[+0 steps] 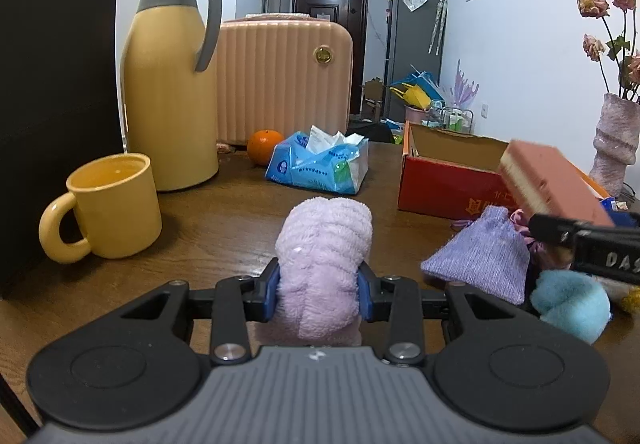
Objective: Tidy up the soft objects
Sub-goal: 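Carry the towel roll and sponge over the open cardboard box with both tools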
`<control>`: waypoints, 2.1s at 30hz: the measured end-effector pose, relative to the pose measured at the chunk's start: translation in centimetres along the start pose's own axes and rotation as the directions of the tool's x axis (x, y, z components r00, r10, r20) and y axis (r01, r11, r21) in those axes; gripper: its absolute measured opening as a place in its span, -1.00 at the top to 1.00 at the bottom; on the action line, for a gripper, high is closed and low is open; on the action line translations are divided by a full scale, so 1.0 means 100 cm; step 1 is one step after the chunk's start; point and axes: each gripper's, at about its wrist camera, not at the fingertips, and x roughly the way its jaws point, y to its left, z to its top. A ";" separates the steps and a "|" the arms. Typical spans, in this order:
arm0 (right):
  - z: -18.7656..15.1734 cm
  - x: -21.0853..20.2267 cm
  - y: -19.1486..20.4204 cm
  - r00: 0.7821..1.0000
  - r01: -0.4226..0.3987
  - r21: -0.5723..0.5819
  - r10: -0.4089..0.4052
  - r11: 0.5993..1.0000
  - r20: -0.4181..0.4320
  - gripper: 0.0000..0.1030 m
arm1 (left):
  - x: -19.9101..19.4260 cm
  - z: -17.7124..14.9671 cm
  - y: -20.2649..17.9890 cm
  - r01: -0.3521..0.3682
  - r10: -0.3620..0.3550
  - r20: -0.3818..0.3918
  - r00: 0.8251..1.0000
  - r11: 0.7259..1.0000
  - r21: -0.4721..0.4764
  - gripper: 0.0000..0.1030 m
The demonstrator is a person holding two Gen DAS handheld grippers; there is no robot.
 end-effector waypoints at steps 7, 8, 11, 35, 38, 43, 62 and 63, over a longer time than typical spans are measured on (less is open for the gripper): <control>0.020 -0.012 -0.019 0.998 0.011 0.025 -0.013 1.000 0.063 -0.33 | -0.001 0.016 -0.015 0.008 -0.008 0.039 0.999 1.000 -0.003 0.27; 0.023 -0.012 -0.023 0.997 0.013 0.030 -0.015 0.999 0.069 -0.33 | 0.000 0.019 -0.017 0.013 -0.012 0.044 0.999 1.000 -0.005 0.27; 0.031 -0.012 -0.031 0.996 0.022 0.050 -0.026 0.998 0.083 -0.33 | -0.002 0.027 -0.026 0.029 -0.028 0.059 0.998 0.999 -0.019 0.27; 0.072 0.011 -0.091 0.989 0.104 0.108 -0.114 0.989 0.092 -0.33 | 0.033 0.087 -0.091 0.064 -0.051 0.148 0.988 0.994 -0.084 0.27; 0.075 0.017 -0.095 0.989 0.111 0.110 -0.121 0.988 0.089 -0.33 | 0.039 0.091 -0.097 0.070 -0.057 0.148 0.987 0.994 -0.083 0.27; 0.082 0.025 -0.103 0.988 0.114 0.128 -0.126 0.985 0.087 -0.33 | 0.052 0.097 -0.105 0.063 -0.051 0.145 0.988 0.995 -0.077 0.27; 0.103 0.082 -0.136 0.988 0.150 0.135 -0.153 0.979 0.015 -0.33 | 0.116 0.123 -0.138 0.081 -0.074 0.117 0.990 0.995 -0.053 0.27; 0.103 0.088 -0.137 0.988 0.152 0.131 -0.153 0.980 0.004 -0.33 | 0.121 0.125 -0.139 0.082 -0.075 0.111 0.991 0.995 -0.055 0.27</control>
